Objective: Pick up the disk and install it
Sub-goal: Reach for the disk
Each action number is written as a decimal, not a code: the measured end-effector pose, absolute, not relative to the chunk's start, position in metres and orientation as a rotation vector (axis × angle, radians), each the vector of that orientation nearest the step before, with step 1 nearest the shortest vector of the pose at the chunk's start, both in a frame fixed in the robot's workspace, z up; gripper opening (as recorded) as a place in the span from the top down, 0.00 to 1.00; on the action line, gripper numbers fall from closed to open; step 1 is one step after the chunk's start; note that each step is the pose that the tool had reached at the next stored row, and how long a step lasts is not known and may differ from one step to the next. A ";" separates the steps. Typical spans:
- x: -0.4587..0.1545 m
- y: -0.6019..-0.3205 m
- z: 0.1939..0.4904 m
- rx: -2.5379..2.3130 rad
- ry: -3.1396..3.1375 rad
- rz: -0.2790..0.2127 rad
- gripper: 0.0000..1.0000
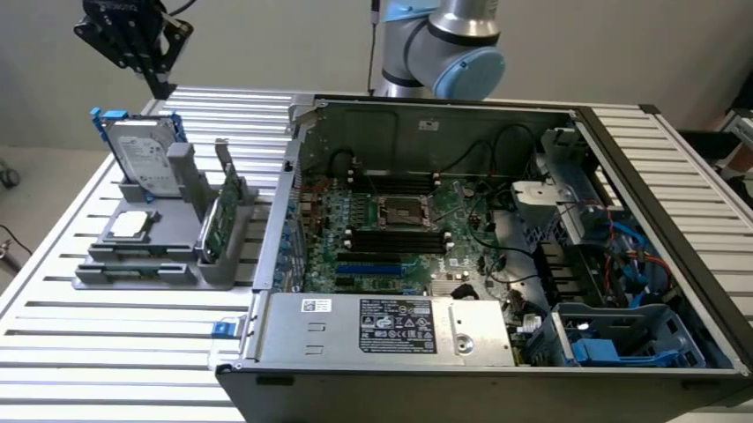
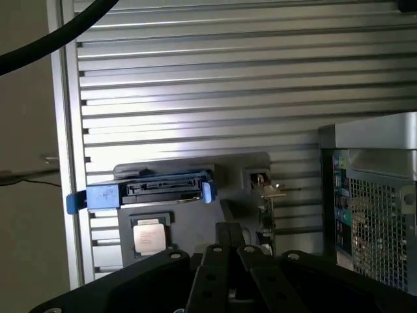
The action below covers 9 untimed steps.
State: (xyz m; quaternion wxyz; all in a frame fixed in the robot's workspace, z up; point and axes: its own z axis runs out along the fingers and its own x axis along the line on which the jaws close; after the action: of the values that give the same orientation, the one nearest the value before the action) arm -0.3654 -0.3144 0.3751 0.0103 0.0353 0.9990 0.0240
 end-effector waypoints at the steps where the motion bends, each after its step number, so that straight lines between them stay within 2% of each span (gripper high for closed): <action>1: -0.370 -0.314 0.375 0.110 3.118 0.075 0.89; 9: -0.406 -0.312 0.372 0.111 3.126 0.074 0.89</action>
State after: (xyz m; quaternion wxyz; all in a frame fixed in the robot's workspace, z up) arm -0.4063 -0.3115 0.3716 0.0063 0.0355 0.9991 0.0238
